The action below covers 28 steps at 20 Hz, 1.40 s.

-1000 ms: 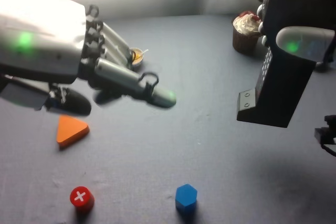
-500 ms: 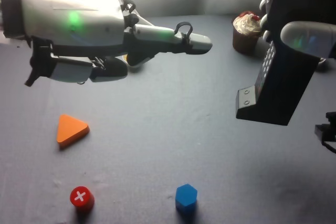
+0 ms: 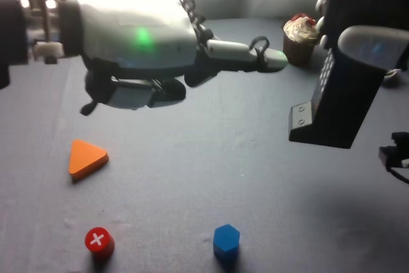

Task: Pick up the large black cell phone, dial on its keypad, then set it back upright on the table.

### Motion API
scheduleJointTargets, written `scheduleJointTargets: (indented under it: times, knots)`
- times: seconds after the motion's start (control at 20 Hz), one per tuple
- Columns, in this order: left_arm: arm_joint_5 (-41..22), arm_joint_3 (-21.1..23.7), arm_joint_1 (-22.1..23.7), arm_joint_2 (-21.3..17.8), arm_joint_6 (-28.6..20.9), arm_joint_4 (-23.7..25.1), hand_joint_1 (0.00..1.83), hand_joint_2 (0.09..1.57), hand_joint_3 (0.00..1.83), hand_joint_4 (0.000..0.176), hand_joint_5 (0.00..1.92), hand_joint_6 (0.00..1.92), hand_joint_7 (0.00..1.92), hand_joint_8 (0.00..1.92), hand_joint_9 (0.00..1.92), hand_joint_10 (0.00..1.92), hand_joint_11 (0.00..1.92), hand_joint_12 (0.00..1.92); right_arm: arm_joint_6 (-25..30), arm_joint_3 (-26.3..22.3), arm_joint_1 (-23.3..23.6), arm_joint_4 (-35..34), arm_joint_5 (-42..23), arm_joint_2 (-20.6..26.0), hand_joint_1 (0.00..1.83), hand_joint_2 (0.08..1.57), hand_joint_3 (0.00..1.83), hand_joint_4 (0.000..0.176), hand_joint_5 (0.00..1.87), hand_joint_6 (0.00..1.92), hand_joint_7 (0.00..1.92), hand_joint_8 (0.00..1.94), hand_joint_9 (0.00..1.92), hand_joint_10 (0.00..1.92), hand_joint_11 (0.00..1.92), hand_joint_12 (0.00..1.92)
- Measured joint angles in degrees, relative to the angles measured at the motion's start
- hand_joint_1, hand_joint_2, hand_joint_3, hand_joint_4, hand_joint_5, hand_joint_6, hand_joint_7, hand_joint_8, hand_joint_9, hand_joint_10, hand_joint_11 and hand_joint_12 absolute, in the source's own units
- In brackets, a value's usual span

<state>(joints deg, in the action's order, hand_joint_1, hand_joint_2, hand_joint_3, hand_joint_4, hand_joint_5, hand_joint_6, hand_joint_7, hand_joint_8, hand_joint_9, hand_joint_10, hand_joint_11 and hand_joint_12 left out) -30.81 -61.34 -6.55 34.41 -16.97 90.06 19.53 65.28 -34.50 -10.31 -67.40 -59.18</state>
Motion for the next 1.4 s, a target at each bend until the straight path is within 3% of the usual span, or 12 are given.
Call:
scheduleJointTargets:
  times: [0.05, 0.15, 0.35, 0.4, 0.5, 0.7, 0.95, 1.1, 1.2, 1.3, 1.4]
  knots:
    - [0.66, -0.02, -0.24, 0.48, -0.46, 0.39, 1.28, 1.22, 0.25, 0.094, 0.00, 0.00, 0.57, 1.75, 0.86, 1.92, 0.83, 1.92, -0.22, 0.00, 0.33, 0.02, 0.20, -0.39, 1.28, 1.14, 0.00, 0.000, 0.97, 0.77, 0.94, 1.28, 0.95, 1.20, 1.06, 1.30]
    - [2.34, -0.02, -1.70, 1.77, -0.83, 0.31, 1.29, 1.13, 0.44, 0.086, 0.00, 0.00, 0.59, 1.76, 0.87, 1.92, 0.84, 1.92, -0.33, 0.00, 0.79, 0.48, 0.20, -0.98, 1.36, 1.16, 0.00, 0.000, 0.87, 0.85, 0.84, 1.28, 0.88, 1.38, 1.04, 1.28]
    - [3.30, 0.00, -4.04, 3.69, 1.11, -2.62, 1.28, 1.13, 0.46, 0.082, 0.00, 0.00, 0.57, 1.79, 0.87, 1.92, 0.84, 1.92, -0.46, -0.17, 0.81, 0.48, 0.07, -1.16, 1.37, 1.15, 0.00, 0.000, 0.90, 0.80, 0.87, 1.22, 0.90, 1.35, 1.03, 1.28]
    - [3.56, -0.02, -4.13, 4.04, 1.29, -3.54, 1.29, 1.09, 0.52, 0.089, 0.00, 0.00, 0.60, 1.77, 0.87, 1.92, 0.83, 1.92, -0.46, -0.17, 0.81, 0.33, 0.02, -1.16, 1.29, 1.12, 0.00, 0.000, 0.99, 0.74, 0.97, 1.21, 0.99, 1.14, 1.05, 1.29]
    - [3.98, 0.04, -4.46, 4.79, 1.55, -3.76, 1.29, 1.10, 0.49, 0.089, 0.00, 0.00, 0.60, 1.75, 0.88, 1.92, 0.82, 1.92, -0.46, -0.04, 0.81, 0.37, 0.02, -1.18, 1.37, 1.14, 0.00, 0.000, 0.92, 0.79, 0.90, 1.16, 0.92, 1.33, 1.02, 1.29]
    - [4.68, 1.60, -5.07, 5.40, 2.14, -4.61, 1.31, 1.02, 0.62, 0.085, 0.00, 0.00, 0.63, 1.76, 0.89, 1.92, 0.83, 1.92, -0.48, 0.00, 1.16, 0.44, 0.13, -1.27, 1.38, 1.13, 0.00, 0.000, 0.94, 0.78, 0.92, 1.12, 0.93, 1.30, 0.99, 1.29]
    - [7.34, 3.17, -7.78, 6.51, 6.16, -9.11, 1.30, 1.02, 0.67, 0.089, 0.00, 0.00, 0.62, 1.80, 0.90, 1.92, 0.82, 1.92, -0.48, 0.07, 1.40, 0.33, -0.02, -1.31, 1.37, 1.13, 0.00, 0.000, 0.95, 0.76, 0.88, 1.19, 0.92, 1.32, 0.97, 1.30]
    - [9.84, 0.85, -7.80, 7.52, 9.70, -10.21, 1.31, 1.01, 0.64, 0.093, 0.00, 0.00, 0.64, 1.75, 0.91, 1.92, 0.81, 1.92, -1.38, 0.09, 1.49, -0.07, -0.04, -1.31, 1.37, 1.13, 0.00, 0.000, 0.97, 0.76, 0.88, 1.18, 0.92, 1.30, 0.94, 1.27]
    - [10.40, 0.42, -7.85, 8.48, 10.10, -11.23, 1.31, 1.01, 0.64, 0.087, 0.00, 0.00, 0.65, 1.74, 0.92, 1.92, 0.83, 1.92, -1.31, 0.46, 1.51, -0.79, 0.02, -1.31, 1.37, 1.13, 0.00, 0.000, 0.97, 0.76, 0.88, 1.17, 0.91, 1.31, 0.93, 1.29]
    - [10.10, 0.42, -7.87, 9.07, 10.10, -12.48, 1.31, 0.99, 0.67, 0.092, 0.00, 0.00, 0.65, 1.74, 0.89, 1.92, 0.82, 1.92, -1.18, 0.46, 1.60, -0.50, -0.02, -1.31, 1.38, 1.10, 0.00, 0.000, 0.99, 0.76, 0.95, 1.02, 0.99, 1.23, 1.00, 1.23]
    - [8.39, 0.42, -7.89, 8.63, 10.05, -13.27, 1.30, 1.05, 0.57, 0.090, 0.00, 0.00, 0.63, 1.73, 0.88, 1.92, 0.83, 1.92, -1.14, 0.46, 1.60, 0.48, -0.02, -1.31, 1.38, 1.11, 0.00, 0.000, 1.00, 0.73, 0.93, 1.06, 0.96, 1.27, 0.97, 1.25]
